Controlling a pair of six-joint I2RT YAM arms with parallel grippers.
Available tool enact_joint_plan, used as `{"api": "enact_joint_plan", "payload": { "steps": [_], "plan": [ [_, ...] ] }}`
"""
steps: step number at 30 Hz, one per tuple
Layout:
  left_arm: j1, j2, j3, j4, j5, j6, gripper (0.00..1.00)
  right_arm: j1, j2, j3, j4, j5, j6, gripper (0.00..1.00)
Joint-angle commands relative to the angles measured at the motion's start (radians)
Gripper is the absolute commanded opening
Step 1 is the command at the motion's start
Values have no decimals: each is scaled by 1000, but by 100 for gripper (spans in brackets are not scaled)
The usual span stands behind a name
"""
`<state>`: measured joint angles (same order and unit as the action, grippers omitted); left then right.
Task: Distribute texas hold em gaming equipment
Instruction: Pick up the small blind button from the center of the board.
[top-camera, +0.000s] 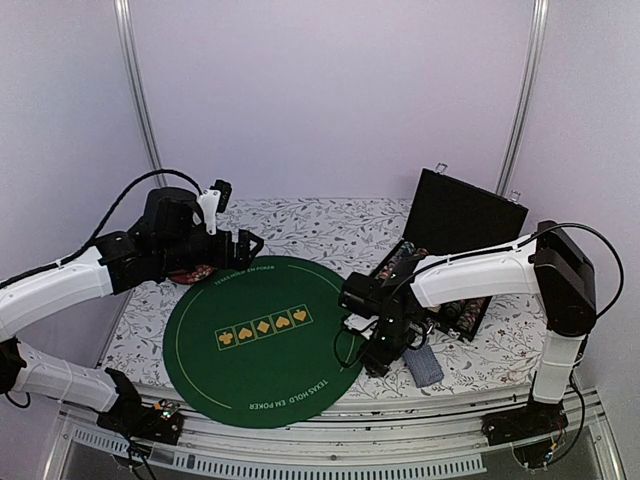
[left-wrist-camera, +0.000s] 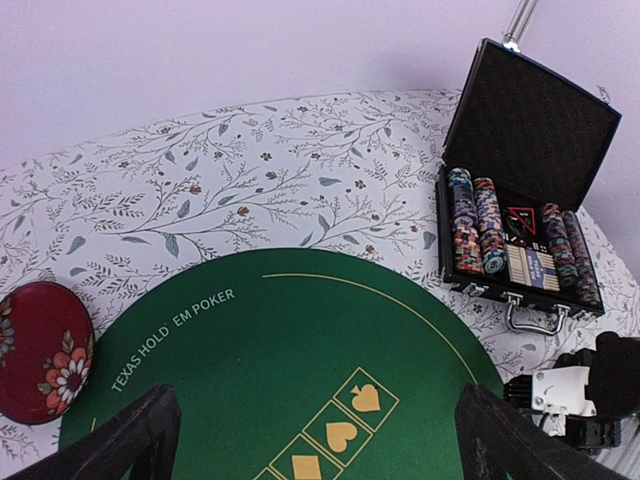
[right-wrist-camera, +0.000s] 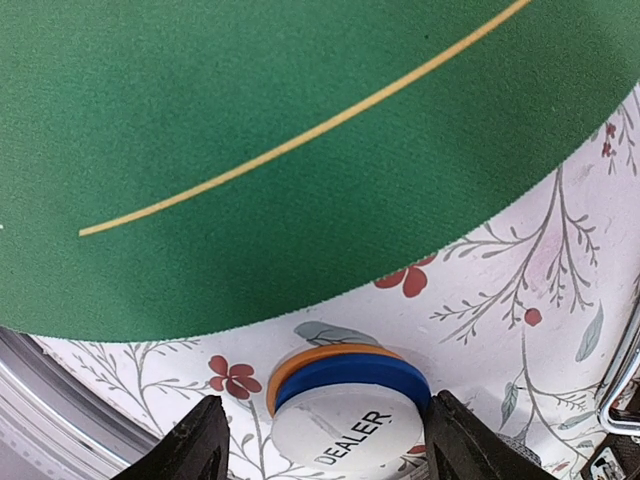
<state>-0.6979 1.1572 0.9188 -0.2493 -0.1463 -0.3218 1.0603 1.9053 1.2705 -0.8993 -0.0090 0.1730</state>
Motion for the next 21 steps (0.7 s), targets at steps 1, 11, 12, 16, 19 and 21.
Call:
{"api": "enact_joint_plan", "payload": {
  "steps": [1,11,12,16,19,21],
  "plan": [
    [-9,-14,-11,-2,-2,20,98,10,16,7,-28,9,19,68],
    [-9,-13,-13,1,-6,26,98,10,2,-17,-41,10,23,71],
    [-9,-14,-14,0,-5,26,98,10,2,-18,-37,8,23,71],
    [-9,-19,-21,1,-5,24,98,10,3,-27,-32,2,20,59],
    [-8,-22,-23,0,-7,24,98,10,5,-23,-30,-7,21,50],
    [-9,-23,-23,1,-4,24,98,10,5,-14,-34,-14,22,47]
  ]
}}
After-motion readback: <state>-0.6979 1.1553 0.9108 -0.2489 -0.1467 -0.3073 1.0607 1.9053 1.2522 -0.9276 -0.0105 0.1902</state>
